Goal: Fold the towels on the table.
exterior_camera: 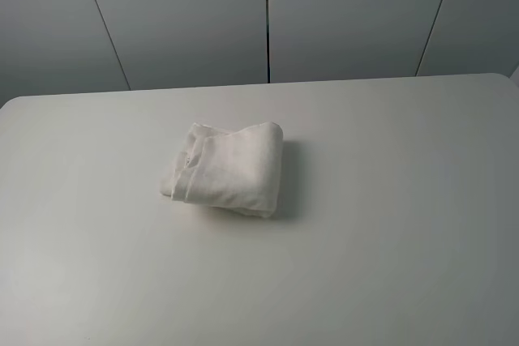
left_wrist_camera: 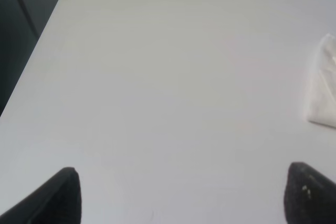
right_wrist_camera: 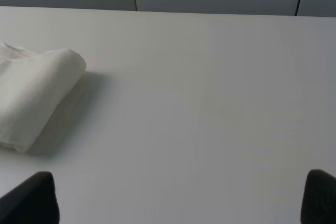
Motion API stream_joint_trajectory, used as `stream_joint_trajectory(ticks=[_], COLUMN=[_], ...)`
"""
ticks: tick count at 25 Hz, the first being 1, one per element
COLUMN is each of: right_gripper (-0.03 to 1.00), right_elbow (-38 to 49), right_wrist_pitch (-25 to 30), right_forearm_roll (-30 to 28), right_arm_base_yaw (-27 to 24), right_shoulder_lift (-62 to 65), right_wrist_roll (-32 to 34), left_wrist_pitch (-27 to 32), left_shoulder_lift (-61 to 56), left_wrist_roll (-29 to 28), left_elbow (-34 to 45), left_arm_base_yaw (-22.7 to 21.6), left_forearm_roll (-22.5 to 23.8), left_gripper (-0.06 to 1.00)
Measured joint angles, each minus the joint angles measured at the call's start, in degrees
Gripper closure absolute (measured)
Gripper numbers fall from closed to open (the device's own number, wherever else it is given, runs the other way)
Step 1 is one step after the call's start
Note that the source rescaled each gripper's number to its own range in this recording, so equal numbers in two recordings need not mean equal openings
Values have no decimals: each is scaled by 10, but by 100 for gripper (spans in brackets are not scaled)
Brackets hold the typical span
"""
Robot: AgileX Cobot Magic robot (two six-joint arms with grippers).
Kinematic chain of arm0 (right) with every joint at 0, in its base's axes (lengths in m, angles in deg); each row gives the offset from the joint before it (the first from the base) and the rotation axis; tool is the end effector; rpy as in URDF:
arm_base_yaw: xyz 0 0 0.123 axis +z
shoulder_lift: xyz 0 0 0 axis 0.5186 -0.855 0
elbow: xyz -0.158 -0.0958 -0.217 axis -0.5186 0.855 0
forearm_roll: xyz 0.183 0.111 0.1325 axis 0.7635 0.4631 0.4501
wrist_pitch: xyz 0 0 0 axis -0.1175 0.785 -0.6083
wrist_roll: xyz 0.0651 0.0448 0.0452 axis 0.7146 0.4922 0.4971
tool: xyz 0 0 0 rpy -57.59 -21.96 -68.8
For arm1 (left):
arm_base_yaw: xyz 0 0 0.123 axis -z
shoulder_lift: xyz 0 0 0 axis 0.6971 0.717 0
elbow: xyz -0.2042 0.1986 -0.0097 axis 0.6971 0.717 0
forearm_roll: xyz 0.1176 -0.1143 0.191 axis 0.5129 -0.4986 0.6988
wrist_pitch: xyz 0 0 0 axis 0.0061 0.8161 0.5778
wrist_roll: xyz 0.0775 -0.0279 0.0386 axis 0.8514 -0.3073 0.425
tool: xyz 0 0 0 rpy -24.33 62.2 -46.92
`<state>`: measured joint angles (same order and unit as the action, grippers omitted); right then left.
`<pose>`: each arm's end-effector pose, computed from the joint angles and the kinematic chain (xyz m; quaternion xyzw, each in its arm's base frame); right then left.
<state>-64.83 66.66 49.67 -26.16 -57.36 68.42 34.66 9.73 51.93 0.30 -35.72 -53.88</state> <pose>-0.0083 0.0088 0.2781 -0.0608 0.8545 0.0697 0.5112 -0.0072 0.0012 0.2785 0.0633 0.8543 -0.0381 0.5146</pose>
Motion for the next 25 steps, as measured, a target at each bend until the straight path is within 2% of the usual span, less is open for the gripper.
stream_joint_trajectory(ticks=[25], right_gripper=[-3], right_elbow=[0], right_wrist_pitch=[3], right_forearm_roll=[0], right_arm_base_yaw=[0], right_shoulder_lift=[0], right_wrist_roll=[0], left_wrist_pitch=[0], left_shoulder_lift=[0], left_wrist_roll=[0], left_elbow=[0], left_arm_base_yaw=[0], left_forearm_roll=[0], left_gripper=[-4])
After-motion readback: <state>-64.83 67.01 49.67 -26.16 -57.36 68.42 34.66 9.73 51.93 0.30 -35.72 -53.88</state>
